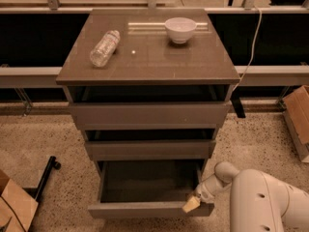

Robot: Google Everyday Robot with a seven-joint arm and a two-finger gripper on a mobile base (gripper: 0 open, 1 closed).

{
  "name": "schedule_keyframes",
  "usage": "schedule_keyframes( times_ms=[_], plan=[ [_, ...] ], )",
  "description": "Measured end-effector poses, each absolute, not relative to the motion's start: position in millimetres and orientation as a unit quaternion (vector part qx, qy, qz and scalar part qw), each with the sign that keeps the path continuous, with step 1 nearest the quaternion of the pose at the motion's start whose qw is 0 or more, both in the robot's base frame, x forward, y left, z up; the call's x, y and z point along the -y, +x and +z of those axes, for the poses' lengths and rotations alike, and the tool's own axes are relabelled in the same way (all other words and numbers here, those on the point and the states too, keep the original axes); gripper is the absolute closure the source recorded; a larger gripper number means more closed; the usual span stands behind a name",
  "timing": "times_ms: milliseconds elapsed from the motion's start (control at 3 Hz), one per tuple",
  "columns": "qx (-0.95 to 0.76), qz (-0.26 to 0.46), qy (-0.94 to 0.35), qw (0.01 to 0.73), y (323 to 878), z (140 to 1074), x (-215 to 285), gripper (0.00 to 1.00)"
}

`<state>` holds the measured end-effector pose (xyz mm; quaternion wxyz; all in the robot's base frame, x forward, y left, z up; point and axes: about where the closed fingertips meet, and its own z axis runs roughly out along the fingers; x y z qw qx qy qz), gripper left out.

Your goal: Open bottom drawer

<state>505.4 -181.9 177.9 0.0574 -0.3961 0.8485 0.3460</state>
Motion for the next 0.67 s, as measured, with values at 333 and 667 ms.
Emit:
schedule_keyframes(
  times_ms=[333, 667],
  plan=[
    [-0.849, 0.346, -0.396, 0.057, 505.6, 180.8, 182.0, 0.30],
    [-0.848, 0.346, -0.396, 0.058, 505.5, 180.9, 182.0, 0.07]
  ],
)
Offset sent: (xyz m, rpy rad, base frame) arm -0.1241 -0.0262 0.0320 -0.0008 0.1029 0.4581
